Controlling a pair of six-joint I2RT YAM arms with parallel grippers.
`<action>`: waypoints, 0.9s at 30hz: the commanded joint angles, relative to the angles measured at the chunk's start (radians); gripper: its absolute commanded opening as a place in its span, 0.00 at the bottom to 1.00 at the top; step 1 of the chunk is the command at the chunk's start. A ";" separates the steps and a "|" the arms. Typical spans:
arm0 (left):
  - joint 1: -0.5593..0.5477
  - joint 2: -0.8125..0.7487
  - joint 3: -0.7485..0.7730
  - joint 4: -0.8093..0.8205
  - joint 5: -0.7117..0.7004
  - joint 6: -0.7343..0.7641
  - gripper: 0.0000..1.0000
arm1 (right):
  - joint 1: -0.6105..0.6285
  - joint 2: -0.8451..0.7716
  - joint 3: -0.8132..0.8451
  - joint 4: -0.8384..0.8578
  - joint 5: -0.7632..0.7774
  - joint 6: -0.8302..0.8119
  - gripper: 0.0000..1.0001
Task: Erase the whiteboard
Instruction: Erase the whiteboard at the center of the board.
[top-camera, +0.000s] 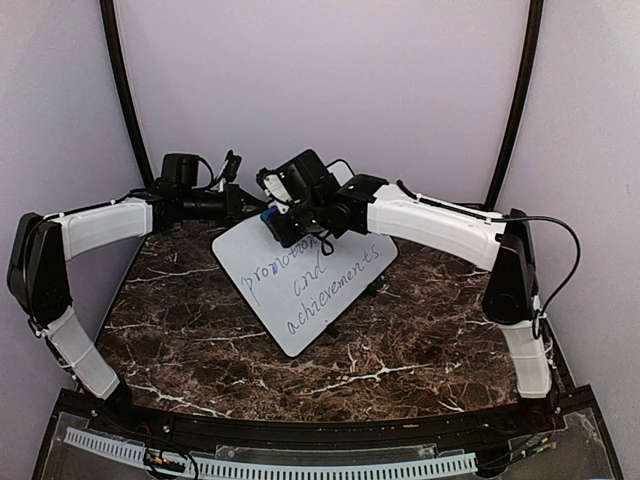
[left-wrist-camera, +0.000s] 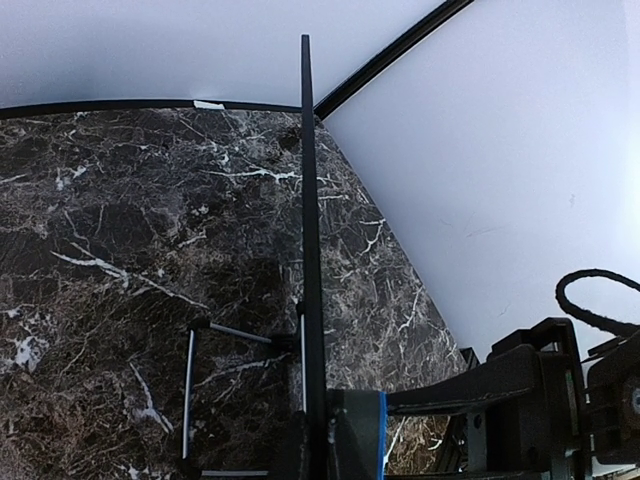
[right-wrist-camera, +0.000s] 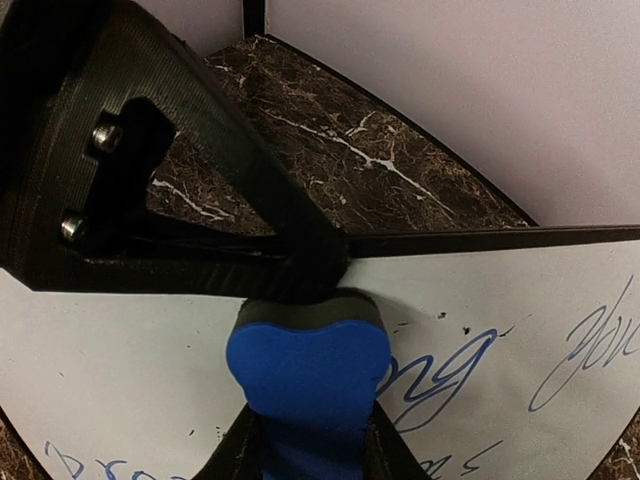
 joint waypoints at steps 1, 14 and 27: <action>-0.012 -0.058 -0.001 0.108 0.088 0.014 0.00 | -0.011 -0.019 -0.093 0.025 -0.031 -0.006 0.29; -0.012 -0.064 -0.006 0.130 0.118 0.013 0.00 | -0.030 -0.098 -0.232 0.038 -0.093 0.032 0.29; -0.030 -0.069 -0.009 0.129 0.115 0.035 0.00 | -0.060 0.053 0.073 -0.158 -0.093 0.050 0.29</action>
